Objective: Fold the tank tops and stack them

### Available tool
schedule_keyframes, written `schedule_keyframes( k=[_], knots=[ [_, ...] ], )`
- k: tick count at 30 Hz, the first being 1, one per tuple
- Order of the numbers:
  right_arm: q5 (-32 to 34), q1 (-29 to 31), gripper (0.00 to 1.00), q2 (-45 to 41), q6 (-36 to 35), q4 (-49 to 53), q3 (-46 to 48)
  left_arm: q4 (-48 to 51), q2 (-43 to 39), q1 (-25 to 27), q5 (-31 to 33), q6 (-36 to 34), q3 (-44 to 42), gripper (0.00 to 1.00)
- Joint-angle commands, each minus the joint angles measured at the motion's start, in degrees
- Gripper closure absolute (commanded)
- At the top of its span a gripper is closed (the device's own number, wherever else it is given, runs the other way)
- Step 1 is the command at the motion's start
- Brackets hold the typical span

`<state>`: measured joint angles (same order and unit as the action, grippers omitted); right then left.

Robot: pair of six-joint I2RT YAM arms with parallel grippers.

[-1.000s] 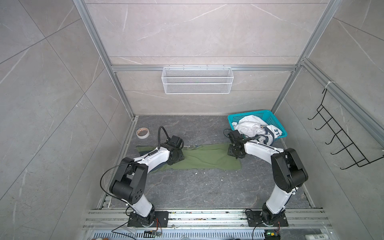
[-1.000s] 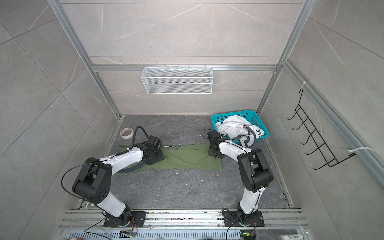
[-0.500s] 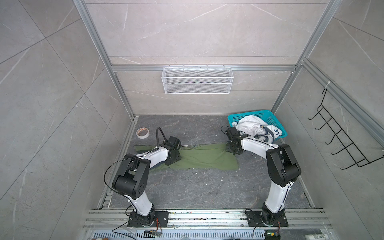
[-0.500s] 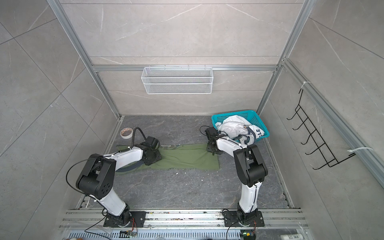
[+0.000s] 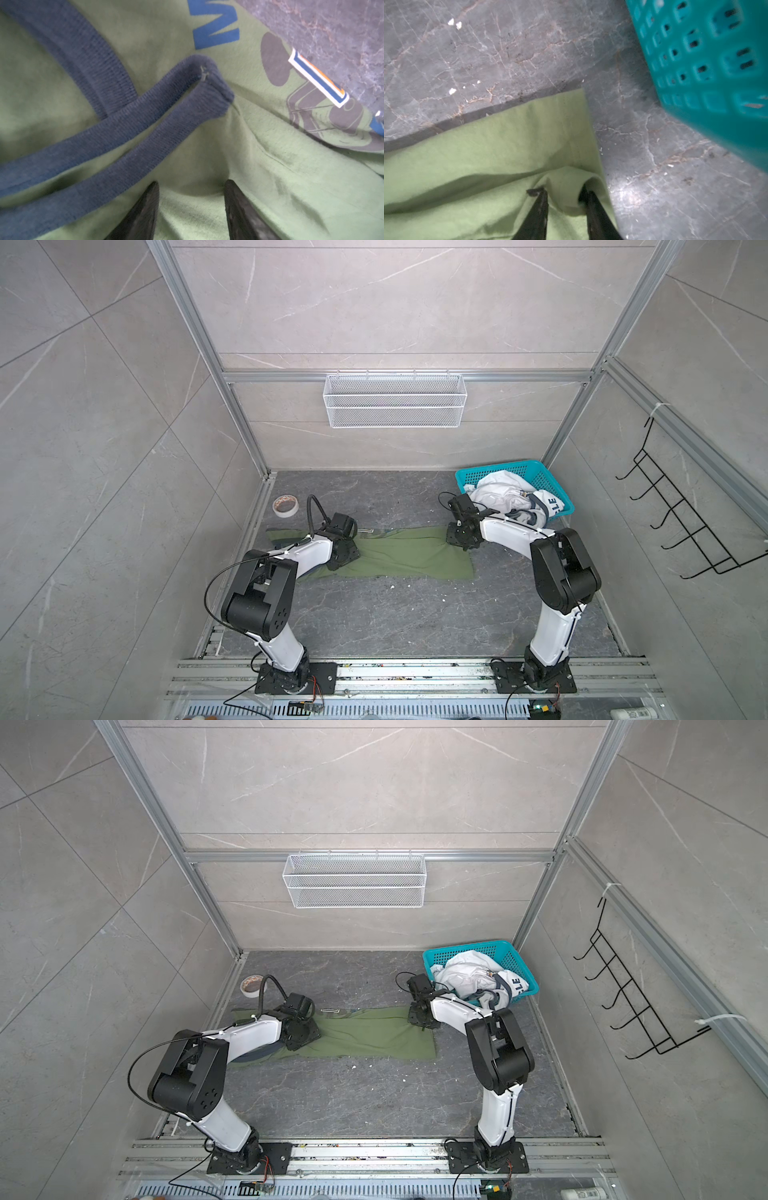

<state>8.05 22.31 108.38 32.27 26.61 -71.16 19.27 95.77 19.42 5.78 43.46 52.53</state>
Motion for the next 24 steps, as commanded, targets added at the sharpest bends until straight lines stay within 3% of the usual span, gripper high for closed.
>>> schedule_keyframes(
  k=[1,13,24],
  knots=[
    [-0.7,0.18,0.74,0.51,-0.27,1.86,-0.14,4.02,0.71,-1.5,2.42,-1.13,-2.35,0.46],
    [2.26,0.08,0.97,-4.61,-0.05,3.68,-0.58,4.49,-0.11,-2.33,3.14,-2.06,-3.14,0.45],
    [8.0,-0.24,0.99,-1.77,0.01,7.84,-6.49,4.47,-1.63,-2.46,3.42,-2.81,-3.73,0.45]
  ],
)
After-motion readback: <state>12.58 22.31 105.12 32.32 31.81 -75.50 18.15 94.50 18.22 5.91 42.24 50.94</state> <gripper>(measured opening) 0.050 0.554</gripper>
